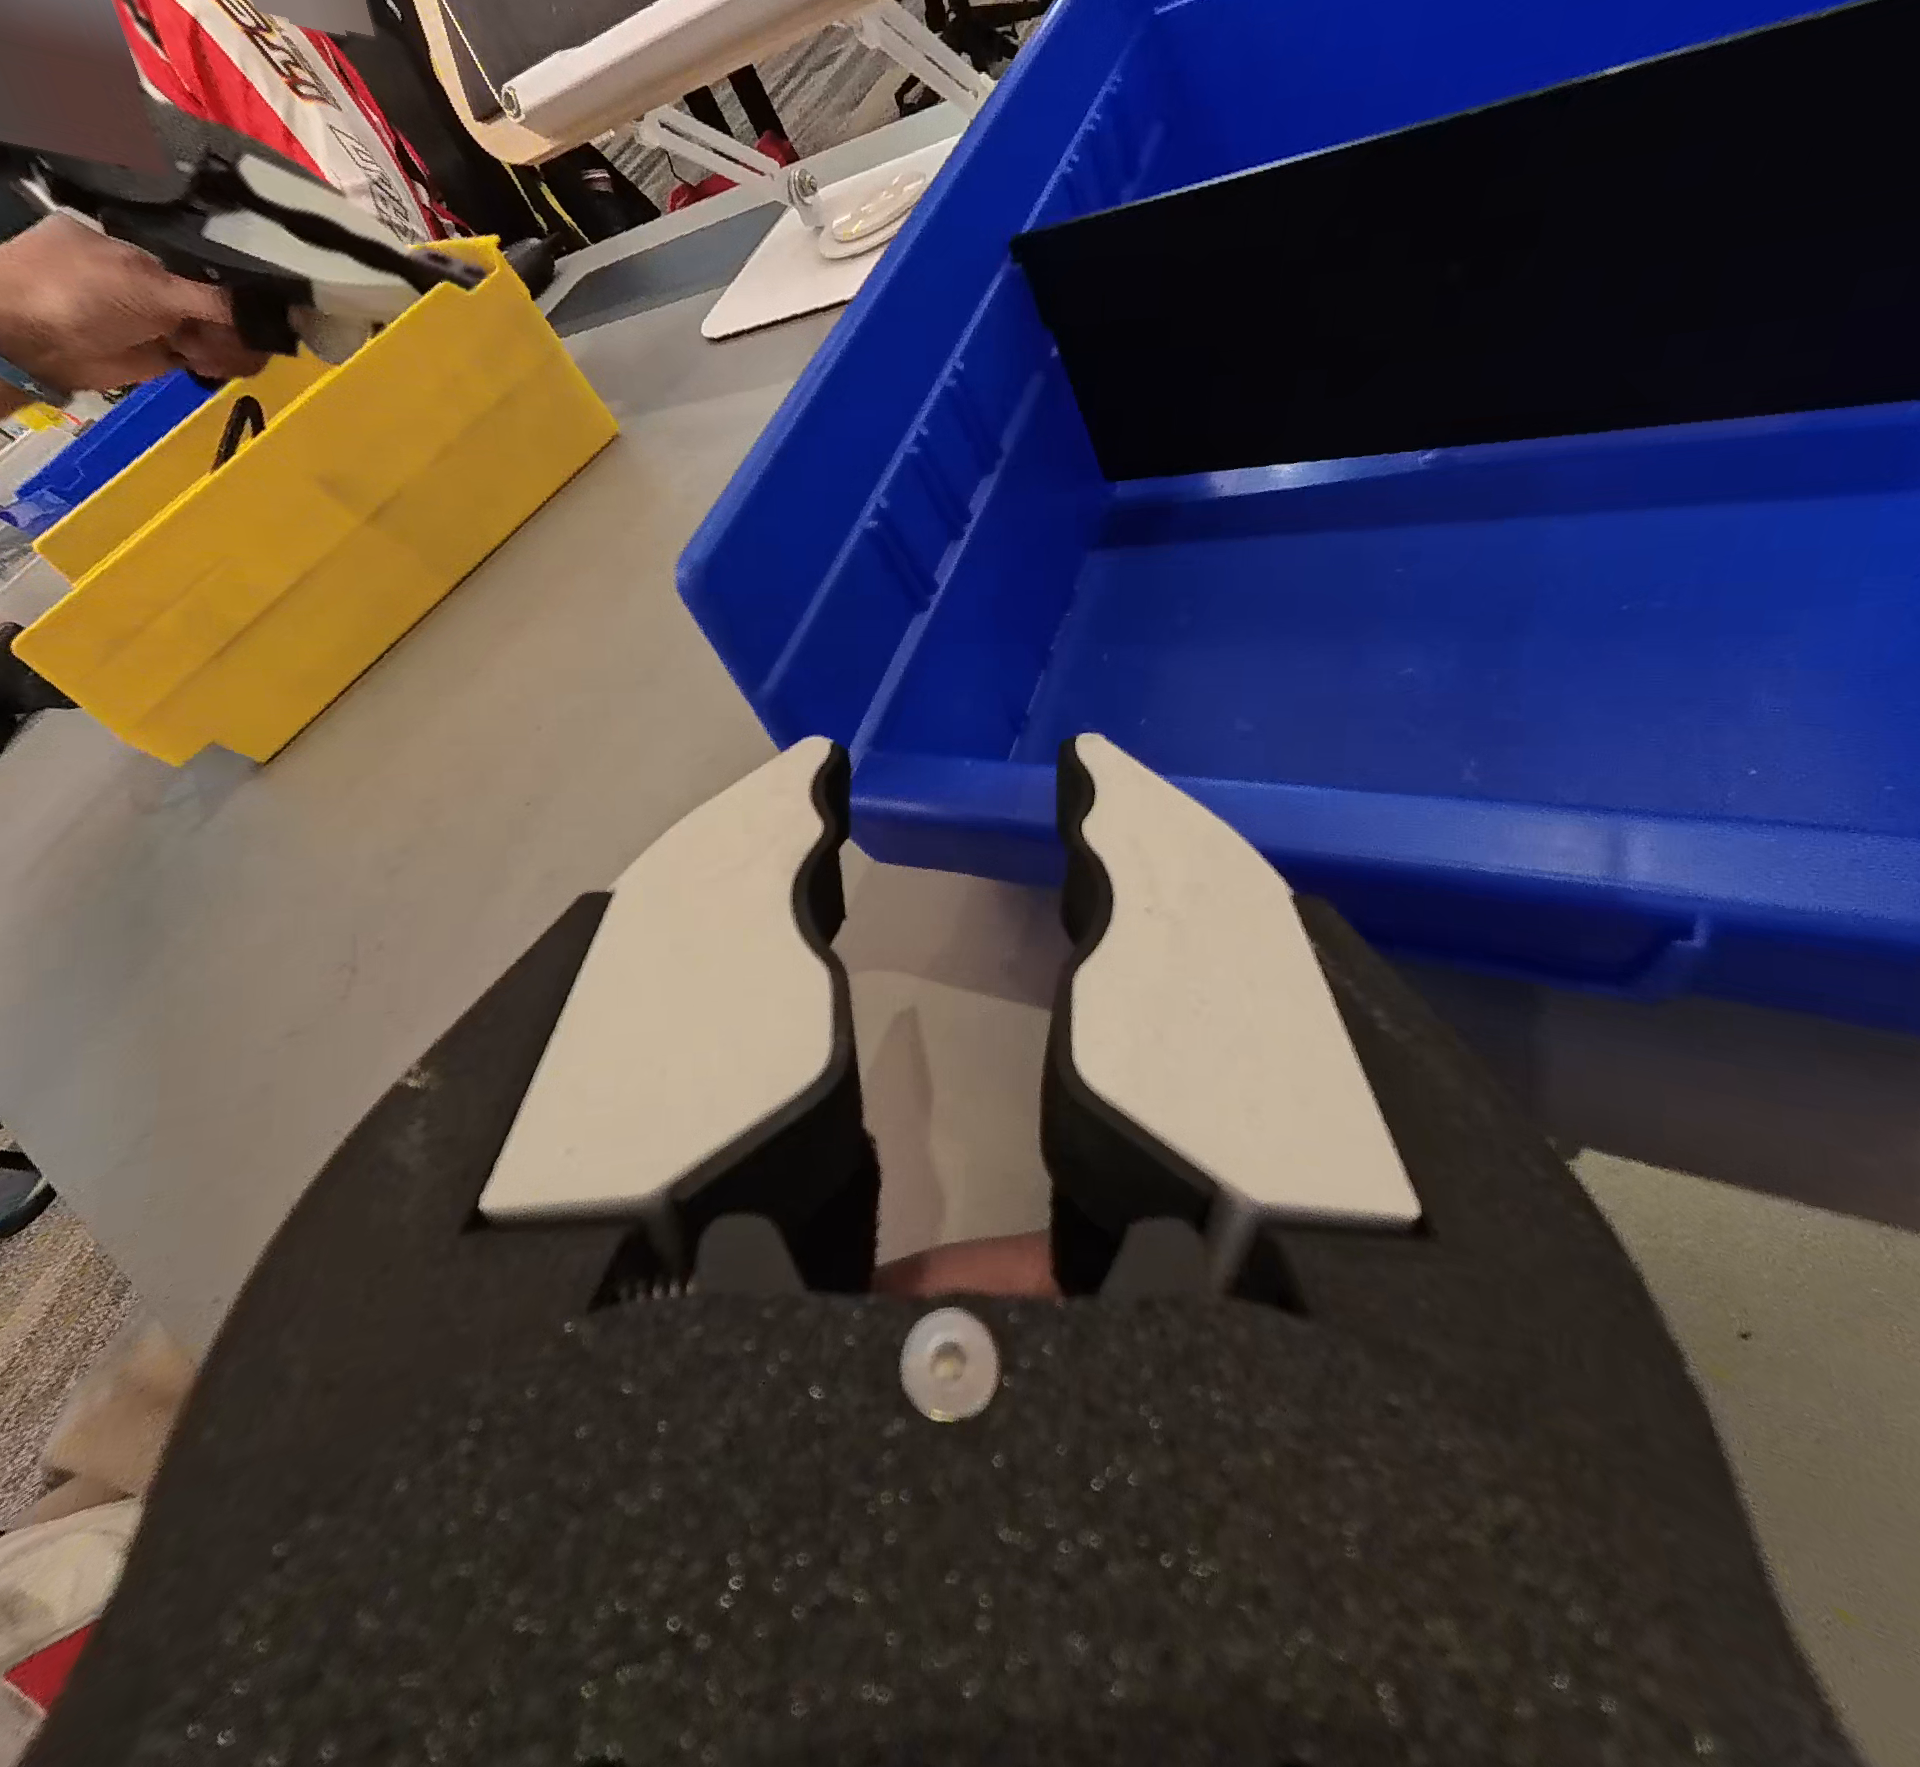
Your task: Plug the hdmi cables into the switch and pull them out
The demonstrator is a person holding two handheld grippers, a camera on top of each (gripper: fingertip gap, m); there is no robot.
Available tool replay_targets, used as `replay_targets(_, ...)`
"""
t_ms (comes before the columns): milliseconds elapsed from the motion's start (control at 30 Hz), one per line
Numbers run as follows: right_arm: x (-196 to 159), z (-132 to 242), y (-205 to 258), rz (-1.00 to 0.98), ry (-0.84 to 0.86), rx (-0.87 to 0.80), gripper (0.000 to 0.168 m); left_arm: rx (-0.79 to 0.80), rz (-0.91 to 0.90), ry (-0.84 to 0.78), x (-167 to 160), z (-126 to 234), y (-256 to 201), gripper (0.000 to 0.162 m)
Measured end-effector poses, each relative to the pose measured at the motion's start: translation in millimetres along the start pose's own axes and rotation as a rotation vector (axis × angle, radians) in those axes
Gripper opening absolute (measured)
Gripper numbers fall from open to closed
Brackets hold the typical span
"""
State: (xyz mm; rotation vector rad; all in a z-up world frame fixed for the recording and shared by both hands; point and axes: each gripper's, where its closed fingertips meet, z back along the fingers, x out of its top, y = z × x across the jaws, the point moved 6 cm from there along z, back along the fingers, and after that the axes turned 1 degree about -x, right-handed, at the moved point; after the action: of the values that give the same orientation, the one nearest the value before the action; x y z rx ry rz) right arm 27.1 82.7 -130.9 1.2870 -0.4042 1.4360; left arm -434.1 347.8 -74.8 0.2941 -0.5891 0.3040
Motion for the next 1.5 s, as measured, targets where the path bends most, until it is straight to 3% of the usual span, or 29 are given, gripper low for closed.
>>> replay_targets(33,0,0,0,-0.001,0.000,0.001,0.037,0.011,-0.010,-0.029,4,7,2,0.017)
replay_targets(267,2,2,-1,-0.009,-0.008,-0.001,0.037,0.177,-0.121,-0.074,21,66,13,0.016)
replay_targets(467,13,10,5,0.045,-0.100,-0.004,0.036,0.563,-0.297,-0.113,57,141,8,0.015)
replay_targets(600,18,14,12,0.113,-0.152,-0.017,0.036,0.752,-0.327,-0.244,86,197,-13,0.015)
replay_targets(733,22,17,24,0.183,-0.197,-0.016,0.035,0.671,-0.340,-0.434,114,215,-73,0.015)
replay_targets(900,17,11,35,0.238,-0.174,-0.005,0.035,0.375,-0.280,-0.619,152,159,-162,0.015)
replay_targets(1067,16,10,37,0.259,-0.168,0.004,0.035,0.228,-0.032,-0.697,173,69,-175,0.015)
replay_targets(1300,17,16,32,0.197,-0.178,0.047,0.035,0.364,0.161,-0.635,151,-51,-118,0.014)
replay_targets(1500,14,21,30,0.178,-0.168,0.053,0.035,0.521,0.216,-0.569,125,-68,-88,0.014)
